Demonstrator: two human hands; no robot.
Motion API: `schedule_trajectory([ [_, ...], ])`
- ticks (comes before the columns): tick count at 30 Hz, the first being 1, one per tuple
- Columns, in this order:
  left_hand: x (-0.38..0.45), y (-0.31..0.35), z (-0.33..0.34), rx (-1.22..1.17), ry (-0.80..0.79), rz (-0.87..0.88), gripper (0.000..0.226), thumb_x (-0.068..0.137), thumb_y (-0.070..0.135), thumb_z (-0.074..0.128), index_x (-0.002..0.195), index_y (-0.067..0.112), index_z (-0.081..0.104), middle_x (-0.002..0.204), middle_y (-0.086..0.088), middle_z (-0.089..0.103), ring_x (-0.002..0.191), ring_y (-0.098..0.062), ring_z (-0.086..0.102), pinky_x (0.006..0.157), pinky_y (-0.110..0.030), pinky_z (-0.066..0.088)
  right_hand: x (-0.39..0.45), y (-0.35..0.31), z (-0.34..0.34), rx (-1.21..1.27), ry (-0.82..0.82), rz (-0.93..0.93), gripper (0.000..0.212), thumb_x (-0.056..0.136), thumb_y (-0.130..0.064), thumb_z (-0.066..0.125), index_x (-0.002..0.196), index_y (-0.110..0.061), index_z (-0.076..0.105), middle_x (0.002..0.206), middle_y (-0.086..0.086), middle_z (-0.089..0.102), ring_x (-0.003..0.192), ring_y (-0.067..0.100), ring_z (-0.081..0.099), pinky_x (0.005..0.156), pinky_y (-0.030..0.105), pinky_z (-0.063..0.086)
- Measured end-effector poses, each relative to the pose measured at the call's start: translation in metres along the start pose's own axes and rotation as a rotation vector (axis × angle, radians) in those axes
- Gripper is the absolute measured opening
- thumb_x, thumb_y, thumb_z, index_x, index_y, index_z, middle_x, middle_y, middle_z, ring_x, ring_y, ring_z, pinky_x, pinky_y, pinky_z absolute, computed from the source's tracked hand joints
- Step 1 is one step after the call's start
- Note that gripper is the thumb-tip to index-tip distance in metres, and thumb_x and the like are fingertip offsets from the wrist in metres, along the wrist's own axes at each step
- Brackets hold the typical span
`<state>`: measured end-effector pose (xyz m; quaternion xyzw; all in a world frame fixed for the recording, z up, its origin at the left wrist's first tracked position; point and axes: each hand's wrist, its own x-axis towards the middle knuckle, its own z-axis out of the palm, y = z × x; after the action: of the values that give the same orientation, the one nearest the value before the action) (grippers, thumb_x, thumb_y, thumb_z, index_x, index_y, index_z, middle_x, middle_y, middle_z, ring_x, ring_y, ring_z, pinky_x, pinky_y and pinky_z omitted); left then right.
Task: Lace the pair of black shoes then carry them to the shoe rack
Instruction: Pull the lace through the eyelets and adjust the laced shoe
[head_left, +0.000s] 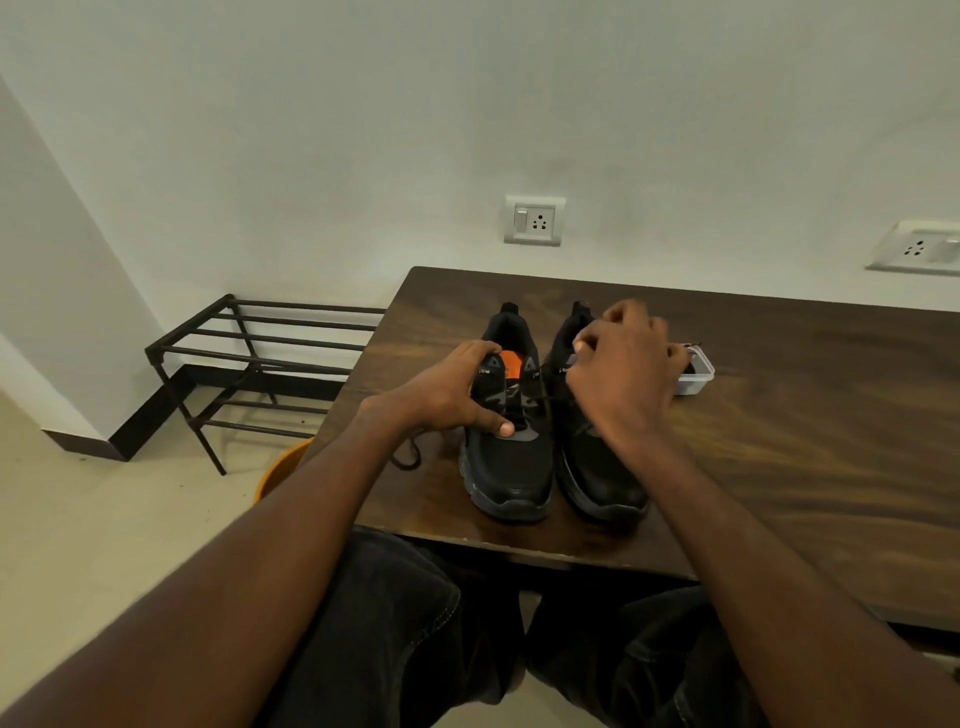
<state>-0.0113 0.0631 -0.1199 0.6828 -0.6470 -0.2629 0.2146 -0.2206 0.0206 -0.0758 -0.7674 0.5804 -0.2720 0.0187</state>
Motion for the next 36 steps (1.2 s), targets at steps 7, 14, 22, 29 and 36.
schedule_trajectory([
  [7, 0.002, -0.002, 0.001, 0.051, -0.001, 0.014, 0.118, 0.065, 0.047, 0.095, 0.157, 0.027, 0.025, 0.158, 0.004, 0.033, 0.135, -0.019, 0.045, 0.112, -0.042, 0.045, -0.008, -0.022, 0.036, -0.117, -0.259, -0.35, 0.027, 0.092, -0.035, 0.073, 0.119, -0.036, 0.075, 0.165, -0.005, 0.028, 0.151, 0.026, 0.022, 0.118, 0.063, 0.025],
  [14, 0.004, -0.004, -0.001, 0.059, 0.011, 0.018, 0.116, 0.064, 0.047, 0.095, 0.156, 0.028, 0.028, 0.157, 0.005, 0.035, 0.135, -0.019, 0.045, 0.113, -0.044, 0.044, -0.001, -0.013, 0.016, 0.051, 0.062, -0.034, 0.015, 0.082, -0.024, 0.078, 0.096, -0.031, 0.077, 0.122, -0.007, 0.058, 0.12, 0.018, 0.051, 0.114, 0.053, 0.029],
  [22, 0.006, -0.005, 0.0, 0.04, 0.004, 0.019, 0.117, 0.065, 0.045, 0.095, 0.157, 0.026, 0.026, 0.158, 0.005, 0.033, 0.13, -0.011, 0.04, 0.108, -0.034, 0.041, -0.005, -0.015, 0.026, -0.124, -0.186, -0.297, 0.039, 0.088, -0.032, 0.076, 0.126, -0.036, 0.069, 0.165, -0.003, 0.024, 0.15, 0.027, 0.023, 0.117, 0.065, 0.024],
  [29, 0.005, -0.006, 0.0, 0.018, 0.02, 0.005, 0.115, 0.066, 0.043, 0.096, 0.156, 0.026, 0.027, 0.155, 0.005, 0.034, 0.128, -0.014, 0.042, 0.102, -0.032, 0.042, -0.001, -0.017, 0.033, 0.127, -0.05, -0.16, 0.013, 0.082, -0.02, 0.077, 0.091, -0.03, 0.078, 0.118, -0.01, 0.065, 0.11, 0.014, 0.059, 0.11, 0.051, 0.035],
  [36, 0.008, -0.006, -0.001, 0.014, 0.006, 0.004, 0.113, 0.064, 0.044, 0.097, 0.153, 0.028, 0.028, 0.153, 0.006, 0.036, 0.129, -0.015, 0.045, 0.1, -0.032, 0.043, 0.002, -0.002, 0.022, 0.136, -0.044, 0.011, 0.021, 0.088, -0.019, 0.072, 0.106, -0.03, 0.074, 0.108, -0.004, 0.07, 0.102, 0.02, 0.067, 0.101, 0.05, 0.045],
])
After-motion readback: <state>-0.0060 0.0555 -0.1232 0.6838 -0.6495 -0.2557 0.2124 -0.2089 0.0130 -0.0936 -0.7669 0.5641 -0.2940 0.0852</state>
